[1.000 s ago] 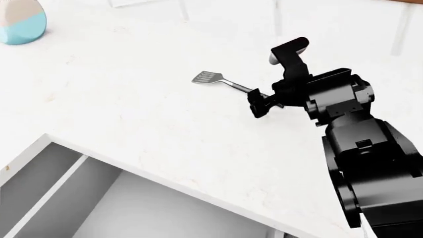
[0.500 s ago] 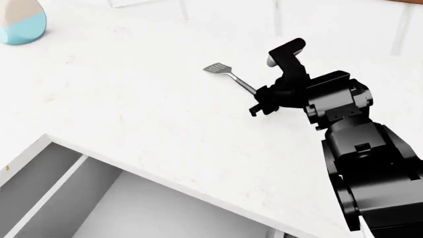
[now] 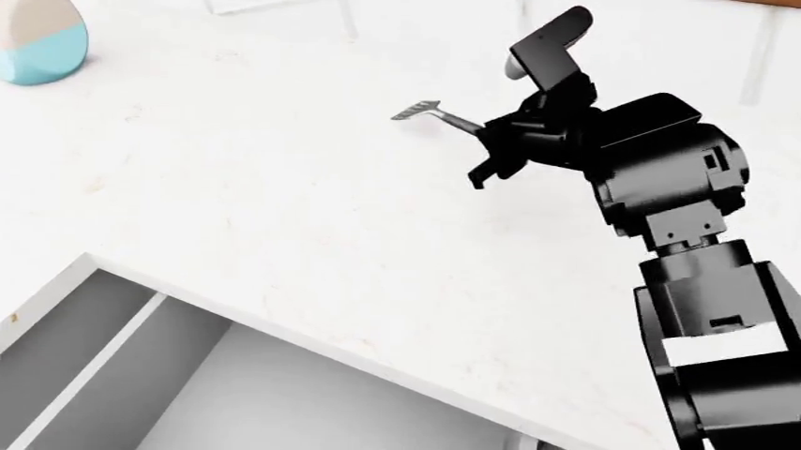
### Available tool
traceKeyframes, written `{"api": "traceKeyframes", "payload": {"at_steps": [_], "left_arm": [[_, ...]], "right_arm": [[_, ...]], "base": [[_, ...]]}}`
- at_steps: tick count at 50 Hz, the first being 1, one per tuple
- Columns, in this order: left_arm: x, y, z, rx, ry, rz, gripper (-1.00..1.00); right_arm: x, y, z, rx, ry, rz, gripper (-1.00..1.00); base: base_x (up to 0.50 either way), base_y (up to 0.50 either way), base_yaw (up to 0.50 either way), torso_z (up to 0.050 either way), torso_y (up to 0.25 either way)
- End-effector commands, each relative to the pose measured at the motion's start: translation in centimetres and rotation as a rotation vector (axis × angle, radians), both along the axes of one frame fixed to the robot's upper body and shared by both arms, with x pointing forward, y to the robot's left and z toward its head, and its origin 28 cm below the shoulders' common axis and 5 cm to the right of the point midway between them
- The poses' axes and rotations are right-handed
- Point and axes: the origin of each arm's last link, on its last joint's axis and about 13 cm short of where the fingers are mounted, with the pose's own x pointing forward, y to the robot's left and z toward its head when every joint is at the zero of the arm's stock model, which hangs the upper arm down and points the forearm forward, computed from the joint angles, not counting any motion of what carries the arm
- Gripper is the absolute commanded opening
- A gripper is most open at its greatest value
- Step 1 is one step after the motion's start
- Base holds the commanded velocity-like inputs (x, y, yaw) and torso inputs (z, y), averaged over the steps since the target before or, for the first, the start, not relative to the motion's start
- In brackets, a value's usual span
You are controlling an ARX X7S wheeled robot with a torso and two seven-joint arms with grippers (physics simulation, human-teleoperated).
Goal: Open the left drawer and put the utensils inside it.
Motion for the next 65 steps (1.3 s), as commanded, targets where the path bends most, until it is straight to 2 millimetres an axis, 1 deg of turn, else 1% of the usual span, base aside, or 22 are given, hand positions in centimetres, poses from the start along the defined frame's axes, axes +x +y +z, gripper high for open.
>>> {"api": "traceKeyframes", "payload": {"at_steps": [1, 5, 6, 7, 10, 12, 13, 16, 17, 20, 22, 25, 29, 30, 33, 35, 40, 43, 48, 52, 60, 65], "left_arm": [[0.1, 0.0, -0.1, -0.006, 0.001, 0.000, 1.00], [0.1, -0.1, -0.1, -0.009, 0.001, -0.002, 1.00], [0.1, -0.1, -0.1, -0.009, 0.002, -0.002, 1.00], [0.1, 0.0, -0.1, -0.010, 0.002, -0.002, 1.00], [0.1, -0.1, -0.1, -0.009, 0.001, -0.005, 1.00], [0.1, -0.1, -0.1, -0.013, 0.001, -0.005, 1.00], [0.1, -0.1, -0.1, -0.012, 0.000, -0.005, 1.00], [0.1, 0.0, -0.1, -0.013, -0.001, -0.002, 1.00], [0.1, 0.0, 0.0, -0.014, -0.003, 0.000, 1.00], [0.1, 0.1, 0.0, -0.014, -0.003, 0.002, 1.00], [0.1, 0.1, 0.0, -0.014, -0.004, 0.001, 1.00], [0.1, 0.1, 0.1, -0.016, -0.005, 0.002, 1.00], [0.1, 0.1, 0.0, -0.017, -0.004, 0.004, 1.00], [0.1, 0.1, 0.0, -0.018, -0.004, 0.005, 1.00], [0.1, 0.2, 0.0, -0.022, -0.002, 0.008, 1.00], [0.1, 0.2, 0.0, -0.022, -0.003, 0.008, 1.00], [0.1, 0.1, 0.0, -0.023, -0.004, 0.009, 1.00], [0.2, 0.1, 0.0, -0.019, -0.008, 0.012, 1.00], [0.2, 0.2, -0.1, -0.020, -0.001, 0.008, 1.00], [0.2, 0.1, -0.2, -0.023, 0.003, 0.007, 1.00], [0.2, 0.1, -0.2, -0.027, 0.002, 0.012, 1.00], [0.1, 0.2, -0.2, -0.026, 0.008, 0.019, 1.00]], "right_arm": [[-3.8, 0.6, 2.4, -0.033, -0.098, 0.094, -1.00], [-5.0, 0.6, 3.4, -0.032, -0.131, 0.119, -1.00], [-5.0, 0.6, 3.4, -0.032, -0.131, 0.119, -1.00], [-5.9, 0.8, 4.5, -0.028, -0.168, 0.137, -1.00], [-7.1, 1.0, 5.7, -0.032, -0.202, 0.159, -1.00], [-8.5, 1.5, 6.7, -0.040, -0.235, 0.187, -1.00], [-9.2, 1.8, 6.9, -0.050, -0.250, 0.204, -1.00], [-10.6, 2.2, 7.2, -0.064, -0.269, 0.237, -1.00], [-11.3, 2.5, 7.3, -0.080, -0.281, 0.252, -1.00], [-13.3, 3.4, 7.5, -0.129, -0.306, 0.320, -1.00], [-13.8, 3.7, 7.5, -0.137, -0.313, 0.325, -1.00], [-15.4, 4.4, 7.0, -0.194, -0.323, 0.370, -1.00], [-16.6, 4.7, 6.2, -0.225, -0.333, 0.416, -1.00], [-17.2, 4.8, 6.1, -0.243, -0.359, 0.392, -1.00], [-19.0, 5.5, 5.5, -0.278, -0.374, 0.425, -1.00], [-20.2, 6.1, 4.9, -0.307, -0.332, 0.508, -1.00], [-21.2, 6.9, 3.8, -0.353, -0.319, 0.554, -1.00], [-21.4, 7.5, 2.6, -0.386, -0.290, 0.586, -1.00], [-21.7, 7.8, 2.1, -0.410, -0.275, 0.614, -1.00], [-22.0, 8.2, 2.0, -0.428, -0.272, 0.628, -1.00], [-21.7, 8.4, 1.5, -0.439, -0.265, 0.634, -1.00], [-21.4, 8.5, 0.8, -0.433, -0.246, 0.641, -1.00]], "base": [[0.00, 0.00, 0.00, 0.000, 0.000], [0.00, 0.00, 0.00, 0.000, 0.000], [0.00, 0.00, 0.00, 0.000, 0.000], [0.00, 0.00, 0.00, 0.000, 0.000], [0.00, 0.00, 0.00, 0.000, 0.000], [0.00, 0.00, 0.00, 0.000, 0.000], [0.00, 0.00, 0.00, 0.000, 0.000], [0.00, 0.00, 0.00, 0.000, 0.000], [0.00, 0.00, 0.00, 0.000, 0.000], [0.00, 0.00, 0.00, 0.000, 0.000], [0.00, 0.00, 0.00, 0.000, 0.000], [0.00, 0.00, 0.00, 0.000, 0.000], [0.00, 0.00, 0.00, 0.000, 0.000], [0.00, 0.00, 0.00, 0.000, 0.000], [0.00, 0.00, 0.00, 0.000, 0.000], [0.00, 0.00, 0.00, 0.000, 0.000], [0.00, 0.00, 0.00, 0.000, 0.000], [0.00, 0.00, 0.00, 0.000, 0.000], [0.00, 0.00, 0.00, 0.000, 0.189], [0.00, 0.00, 0.00, 0.000, 0.250], [0.00, 0.00, 0.00, 0.000, 0.240], [0.00, 0.00, 0.00, 0.000, 0.000]]}}
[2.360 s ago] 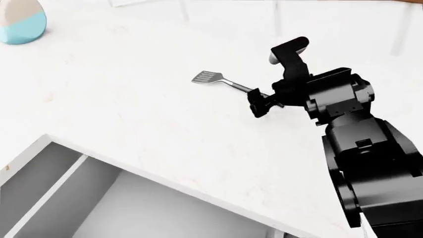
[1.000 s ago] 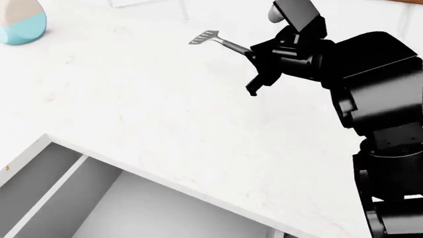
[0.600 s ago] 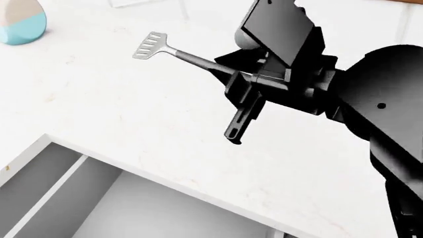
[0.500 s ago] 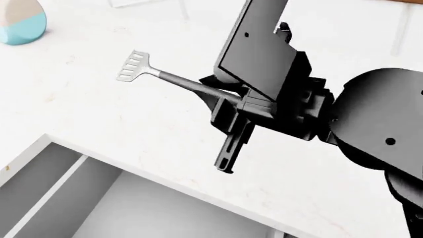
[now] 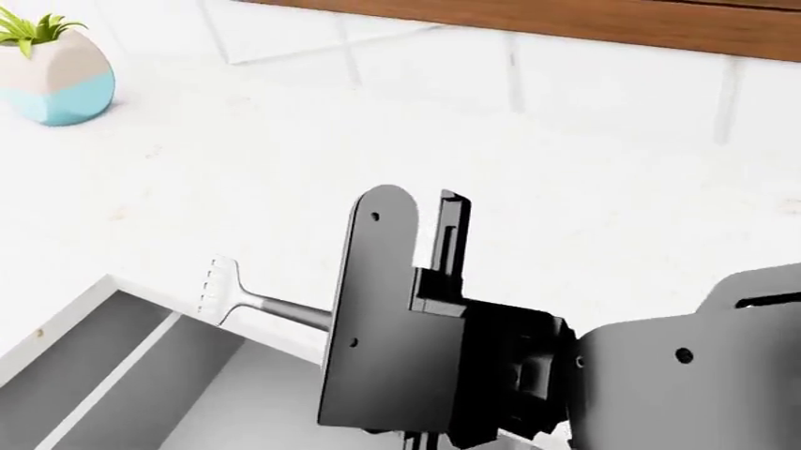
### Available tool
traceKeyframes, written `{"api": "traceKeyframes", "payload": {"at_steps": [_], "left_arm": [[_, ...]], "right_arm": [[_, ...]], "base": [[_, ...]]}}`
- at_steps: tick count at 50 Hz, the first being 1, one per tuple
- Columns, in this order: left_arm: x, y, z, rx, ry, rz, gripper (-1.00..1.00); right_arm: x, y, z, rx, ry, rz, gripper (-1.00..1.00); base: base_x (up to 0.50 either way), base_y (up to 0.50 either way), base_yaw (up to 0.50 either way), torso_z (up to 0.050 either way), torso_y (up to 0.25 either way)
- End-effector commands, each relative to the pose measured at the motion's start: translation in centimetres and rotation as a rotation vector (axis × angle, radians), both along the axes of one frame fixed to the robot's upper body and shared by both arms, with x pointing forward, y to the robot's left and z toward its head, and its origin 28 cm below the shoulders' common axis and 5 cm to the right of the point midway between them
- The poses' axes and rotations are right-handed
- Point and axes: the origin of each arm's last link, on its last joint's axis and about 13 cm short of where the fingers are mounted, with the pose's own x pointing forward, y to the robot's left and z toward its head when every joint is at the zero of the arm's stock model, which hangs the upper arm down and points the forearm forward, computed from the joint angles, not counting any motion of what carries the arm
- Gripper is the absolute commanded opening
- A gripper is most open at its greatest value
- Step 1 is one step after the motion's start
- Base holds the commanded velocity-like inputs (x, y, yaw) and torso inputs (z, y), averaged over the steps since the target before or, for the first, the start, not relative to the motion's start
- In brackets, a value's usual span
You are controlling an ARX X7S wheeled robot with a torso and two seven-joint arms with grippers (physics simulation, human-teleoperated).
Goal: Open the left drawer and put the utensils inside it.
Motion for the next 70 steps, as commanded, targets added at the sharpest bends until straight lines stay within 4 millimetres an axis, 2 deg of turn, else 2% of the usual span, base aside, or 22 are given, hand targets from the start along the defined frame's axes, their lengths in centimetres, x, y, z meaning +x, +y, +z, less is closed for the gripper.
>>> {"api": "traceKeyframes", "payload": {"at_steps": [1, 10, 17, 34, 50, 70], "left_arm": [[-0.1, 0.1, 0.0, -0.003, 0.004, 0.007, 1.00], [0.0, 0.1, -0.2, -0.009, 0.009, 0.005, 1.00], [0.1, 0.0, -0.3, -0.014, 0.013, 0.004, 1.00], [0.1, 0.0, -0.3, -0.017, 0.016, 0.001, 1.00], [0.1, 0.1, -0.2, -0.020, 0.013, 0.002, 1.00], [0.1, 0.0, -0.3, -0.022, 0.014, 0.001, 1.00]], "right_arm": [[0.0, 0.3, -1.5, -0.031, 0.016, 0.014, -1.00], [-0.1, 1.4, -4.4, -0.098, 0.084, 0.058, -1.00], [-1.0, 2.2, -6.5, -0.142, 0.124, 0.115, -1.00], [-0.3, 3.0, -10.7, -0.208, 0.216, 0.128, -1.00], [0.0, 3.0, -12.6, -0.259, 0.278, 0.140, -1.00], [0.0, 2.8, -13.8, -0.307, 0.323, 0.154, -1.00]], "base": [[0.00, 0.00, 0.00, 0.000, 0.000], [0.00, 0.00, 0.00, 0.000, 0.000], [0.00, 0.00, 0.00, 0.000, 0.000], [0.00, 0.00, 0.00, 0.000, 0.000], [0.00, 0.00, 0.00, 0.000, 0.000], [0.00, 0.00, 0.00, 0.000, 0.000]]}}
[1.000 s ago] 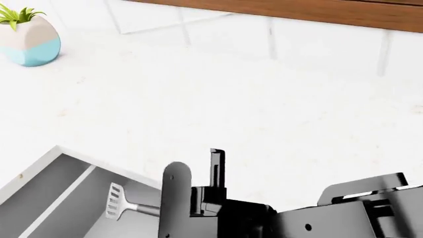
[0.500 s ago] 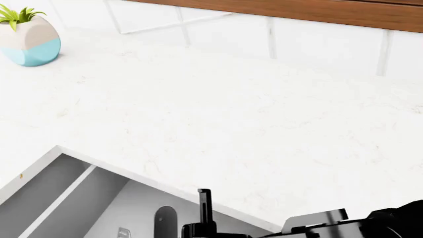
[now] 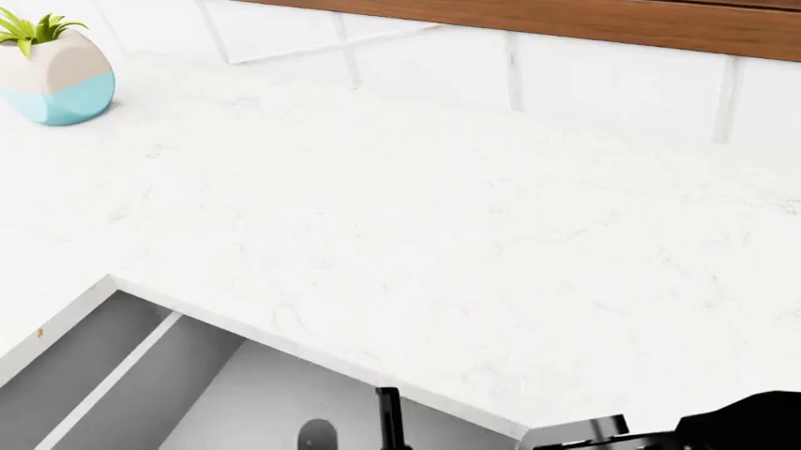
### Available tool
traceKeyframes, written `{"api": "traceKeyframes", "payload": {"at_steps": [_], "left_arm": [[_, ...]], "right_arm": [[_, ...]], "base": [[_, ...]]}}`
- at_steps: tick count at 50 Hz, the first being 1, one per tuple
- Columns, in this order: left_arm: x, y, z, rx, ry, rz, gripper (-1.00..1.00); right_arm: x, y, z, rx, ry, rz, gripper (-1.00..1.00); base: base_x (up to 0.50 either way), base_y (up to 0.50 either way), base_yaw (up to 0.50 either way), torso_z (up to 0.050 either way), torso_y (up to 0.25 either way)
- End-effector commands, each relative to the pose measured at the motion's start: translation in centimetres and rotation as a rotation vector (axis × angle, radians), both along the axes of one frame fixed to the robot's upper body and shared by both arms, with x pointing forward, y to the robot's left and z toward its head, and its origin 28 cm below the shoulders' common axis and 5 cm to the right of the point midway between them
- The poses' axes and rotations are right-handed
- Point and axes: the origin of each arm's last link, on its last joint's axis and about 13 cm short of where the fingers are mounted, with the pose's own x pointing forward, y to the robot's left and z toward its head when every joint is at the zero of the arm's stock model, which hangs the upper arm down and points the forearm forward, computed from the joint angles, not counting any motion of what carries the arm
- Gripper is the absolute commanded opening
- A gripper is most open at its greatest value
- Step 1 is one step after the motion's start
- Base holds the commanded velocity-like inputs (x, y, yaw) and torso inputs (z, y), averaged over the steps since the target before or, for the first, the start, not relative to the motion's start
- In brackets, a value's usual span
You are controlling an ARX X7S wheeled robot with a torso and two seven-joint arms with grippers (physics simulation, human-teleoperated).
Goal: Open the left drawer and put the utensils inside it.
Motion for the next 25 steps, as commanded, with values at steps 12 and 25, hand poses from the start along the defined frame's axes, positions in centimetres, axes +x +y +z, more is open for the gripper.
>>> {"api": "traceKeyframes", "payload": {"at_steps": [12, 25], "left_arm": [[0.0, 0.0, 0.1, -0.001, -0.006, 0.000, 1.00], [-0.1, 0.0, 0.2, -0.002, -0.009, -0.002, 1.00]], "right_arm": [[0.0, -0.2, -0.2, -0.045, 0.057, 0.013, -1.00], [0.2, -0.4, 2.0, 0.037, -0.020, 0.002, 1.00]], "base": [[0.00, 0.00, 0.00, 0.000, 0.000], [0.00, 0.00, 0.00, 0.000, 0.000]]}}
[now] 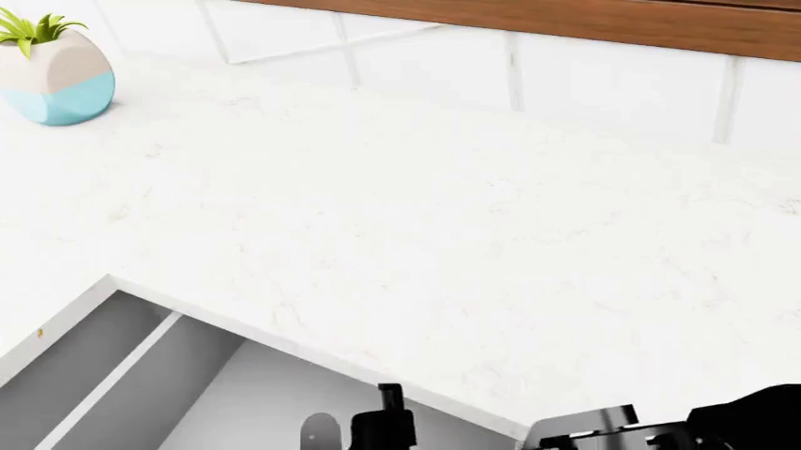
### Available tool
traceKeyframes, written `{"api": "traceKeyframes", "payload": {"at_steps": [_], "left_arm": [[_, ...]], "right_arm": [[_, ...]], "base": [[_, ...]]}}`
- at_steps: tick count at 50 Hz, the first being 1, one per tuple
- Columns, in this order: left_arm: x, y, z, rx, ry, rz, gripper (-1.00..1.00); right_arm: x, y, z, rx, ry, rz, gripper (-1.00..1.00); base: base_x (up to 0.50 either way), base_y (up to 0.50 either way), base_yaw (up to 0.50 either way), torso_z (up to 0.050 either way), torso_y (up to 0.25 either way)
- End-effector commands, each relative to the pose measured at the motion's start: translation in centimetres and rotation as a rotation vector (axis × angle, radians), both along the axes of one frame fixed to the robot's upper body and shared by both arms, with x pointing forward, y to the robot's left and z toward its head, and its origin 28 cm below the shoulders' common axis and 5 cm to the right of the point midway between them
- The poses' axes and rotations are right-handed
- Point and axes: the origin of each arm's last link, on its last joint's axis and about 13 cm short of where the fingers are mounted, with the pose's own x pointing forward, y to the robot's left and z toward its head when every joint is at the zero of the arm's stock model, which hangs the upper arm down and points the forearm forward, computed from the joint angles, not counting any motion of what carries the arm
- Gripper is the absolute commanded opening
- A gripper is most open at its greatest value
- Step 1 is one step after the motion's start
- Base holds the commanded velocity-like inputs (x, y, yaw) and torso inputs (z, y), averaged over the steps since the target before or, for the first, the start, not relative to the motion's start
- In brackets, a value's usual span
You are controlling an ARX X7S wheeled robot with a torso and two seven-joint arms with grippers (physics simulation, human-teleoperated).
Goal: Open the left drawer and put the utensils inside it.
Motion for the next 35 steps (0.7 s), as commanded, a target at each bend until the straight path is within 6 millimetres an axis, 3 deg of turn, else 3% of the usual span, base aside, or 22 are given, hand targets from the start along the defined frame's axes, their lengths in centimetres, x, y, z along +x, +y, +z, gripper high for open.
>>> {"api": "traceKeyframes", "payload": {"at_steps": [1, 9, 35], "left_arm": [[0.0, 0.0, 0.1, -0.001, -0.002, 0.001, 1.00], [0.0, 0.0, 0.0, -0.002, -0.002, -0.001, 1.00], [0.0, 0.0, 0.0, -0.001, -0.001, -0.003, 1.00]], "right_arm": [[0.1, -0.1, 1.4, 0.046, -0.038, -0.003, 1.00], [0.0, -0.8, 5.3, 0.185, -0.123, -0.025, 1.00], [-0.7, -2.7, 11.7, 0.431, -0.257, -0.084, 1.00]], "base": [[0.00, 0.00, 0.00, 0.000, 0.000], [0.00, 0.00, 0.00, 0.000, 0.000], [0.00, 0.00, 0.00, 0.000, 0.000]]}}
